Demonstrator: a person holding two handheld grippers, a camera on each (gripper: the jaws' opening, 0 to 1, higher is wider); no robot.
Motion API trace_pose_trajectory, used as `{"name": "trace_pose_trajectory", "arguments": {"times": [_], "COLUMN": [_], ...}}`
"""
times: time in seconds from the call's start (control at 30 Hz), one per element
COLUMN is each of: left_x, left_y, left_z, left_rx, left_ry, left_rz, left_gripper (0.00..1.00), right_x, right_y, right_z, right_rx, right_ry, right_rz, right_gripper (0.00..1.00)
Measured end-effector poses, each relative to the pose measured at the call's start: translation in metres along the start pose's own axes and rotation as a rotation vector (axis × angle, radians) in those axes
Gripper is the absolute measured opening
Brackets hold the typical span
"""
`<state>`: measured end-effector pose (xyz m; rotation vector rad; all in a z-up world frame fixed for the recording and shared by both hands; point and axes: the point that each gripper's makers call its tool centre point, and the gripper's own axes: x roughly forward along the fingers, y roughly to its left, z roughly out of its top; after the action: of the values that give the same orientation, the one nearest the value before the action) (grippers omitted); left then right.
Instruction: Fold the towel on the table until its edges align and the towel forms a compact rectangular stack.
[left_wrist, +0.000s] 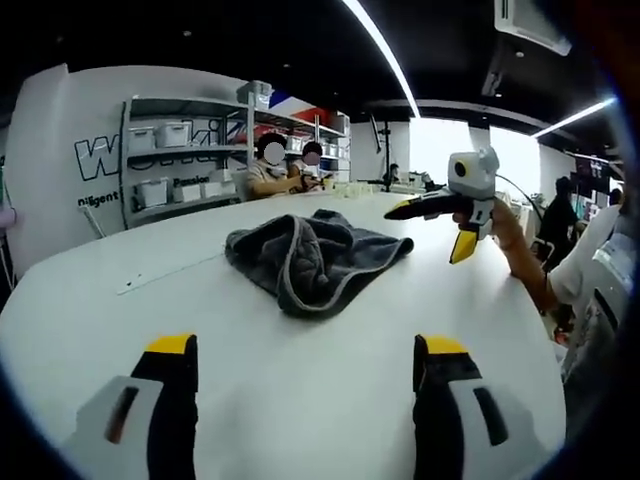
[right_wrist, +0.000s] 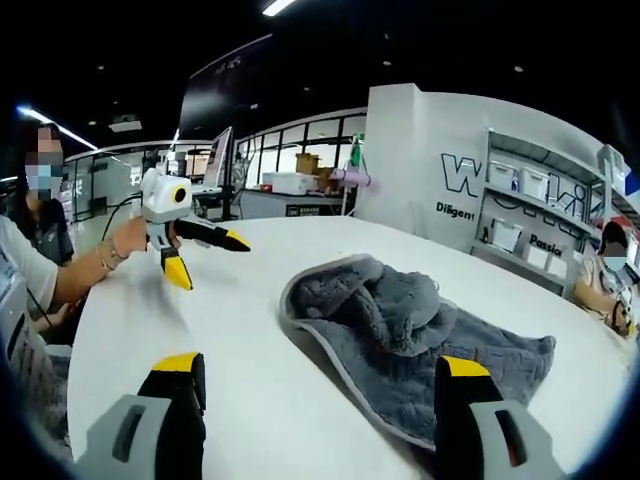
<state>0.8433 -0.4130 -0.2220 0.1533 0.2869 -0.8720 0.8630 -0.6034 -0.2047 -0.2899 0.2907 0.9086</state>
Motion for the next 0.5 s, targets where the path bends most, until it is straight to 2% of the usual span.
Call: {"name": "trace_pose_trajectory", "arguments": {"times": [0.33, 0.43, 0.5], "left_x": [-0.002, -0.006, -0.008], "left_y": [0.003, -0.001, -0.005], "left_z": [-0.021, -0.016, -0.009], "left_rx": [0.002, -0.001, 0.012], "left_ry": [0.018, 0.006, -0.020], "left_rz": [-0.010, -0.024, -0.027], "left_gripper": [0.93, 0.92, 0.92], "right_x": [0.012, 0.010, 0.008], "right_y": [0.015, 0.019, 0.024], "right_z": [-0.014, -0.014, -0.008], "right_rx": [-0.012, -0.039, -0.072], "right_ry": [0.020, 0.030, 0.003], "right_rz": [0.008, 0.002, 0.004], "right_gripper": [0.99, 0.99, 0.99]}}
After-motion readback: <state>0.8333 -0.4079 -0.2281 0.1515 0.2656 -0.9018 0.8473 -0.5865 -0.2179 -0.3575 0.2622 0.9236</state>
